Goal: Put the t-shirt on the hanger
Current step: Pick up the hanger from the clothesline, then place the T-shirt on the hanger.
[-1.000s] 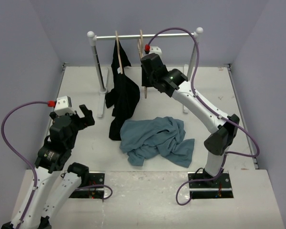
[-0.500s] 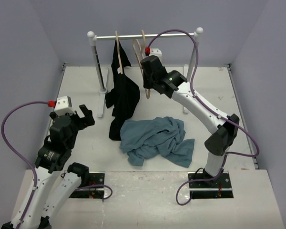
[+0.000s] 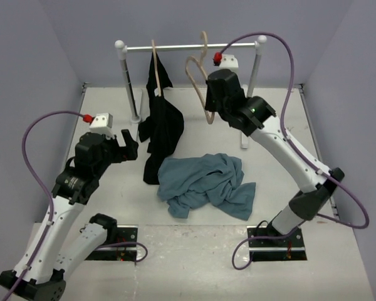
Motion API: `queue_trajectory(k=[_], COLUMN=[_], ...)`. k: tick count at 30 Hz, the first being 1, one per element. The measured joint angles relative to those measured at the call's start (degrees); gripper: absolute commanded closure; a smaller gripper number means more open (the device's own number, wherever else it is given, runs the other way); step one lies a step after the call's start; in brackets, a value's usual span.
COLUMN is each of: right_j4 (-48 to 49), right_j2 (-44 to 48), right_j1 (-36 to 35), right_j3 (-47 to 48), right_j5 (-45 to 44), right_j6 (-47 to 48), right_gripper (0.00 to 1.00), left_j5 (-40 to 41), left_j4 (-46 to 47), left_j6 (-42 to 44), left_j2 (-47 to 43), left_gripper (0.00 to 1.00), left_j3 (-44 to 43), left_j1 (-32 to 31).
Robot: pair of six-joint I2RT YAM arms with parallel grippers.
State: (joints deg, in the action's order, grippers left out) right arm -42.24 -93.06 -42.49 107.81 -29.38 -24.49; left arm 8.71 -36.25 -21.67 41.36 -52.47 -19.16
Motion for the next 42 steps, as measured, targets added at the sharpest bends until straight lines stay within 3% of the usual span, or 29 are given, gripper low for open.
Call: queue_trajectory(k=[6,12,17,20,22,25,30,36,39,42], right_j4=[2.43,-1.68,-9.33,-12.90,-14.82,-16.92,-19.20,-19.90,-19.84,-19.38], right_j2=[19.39,39.41,51.90,57.67,59.44,60.63,60.88,60.94,60.75,60.20], right_j1=[0.20,0.26,0.31,0.43,0.51,0.50,0.52,0.52,0.51,0.52], right_j3=[-24.31,-43.50,-46.63,-45.52,-44.05,-42.24,-42.24,-44.39,-46.12,-47.41], right_j5=[1.10,1.24,-1.75,-3.47,-4.28,-4.89,-5.04,-4.71,-3.93,-3.38], right_j6=[-2.22,-5.53,-8.09,-8.60,-8.61,-8.76,-8.95,-9.07,-9.07,-9.06], right_gripper=[1.00,1.00,1.00,1.00,1.00,1.00,1.00,1.00,1.00,1.00], left_j5=[-0.65,4.95,17.30,24.86,28.48,31.97,35.45,38.18,38.49,38.37], left_j4=[-2.12,-4.42,-5.58,-7.21,-7.54,-6.89,-5.25,-3.89,-3.04,-1.55], left_j6=[-0.78,-5.87,-16.59,-23.81,-26.67,-28.01,-25.98,-24.71,-23.80,-22.59], left_j2=[-0.41,0.39,9.65,21.64,32.02,43.95,52.86,54.58,54.58,54.58], left_gripper=[0.00,0.05,0.08,0.21,0.36,0.46,0.45,0.41,0.46,0.57], left_j3=[0.63,2.12,2.08,0.37,-2.77,-6.10,-9.22,-11.54,-11.67,-11.64], left_j1=[-6.81,-20.16,-42.46,-54.75,-59.65,-62.04,-60.54,-58.40,-57.39,-55.62])
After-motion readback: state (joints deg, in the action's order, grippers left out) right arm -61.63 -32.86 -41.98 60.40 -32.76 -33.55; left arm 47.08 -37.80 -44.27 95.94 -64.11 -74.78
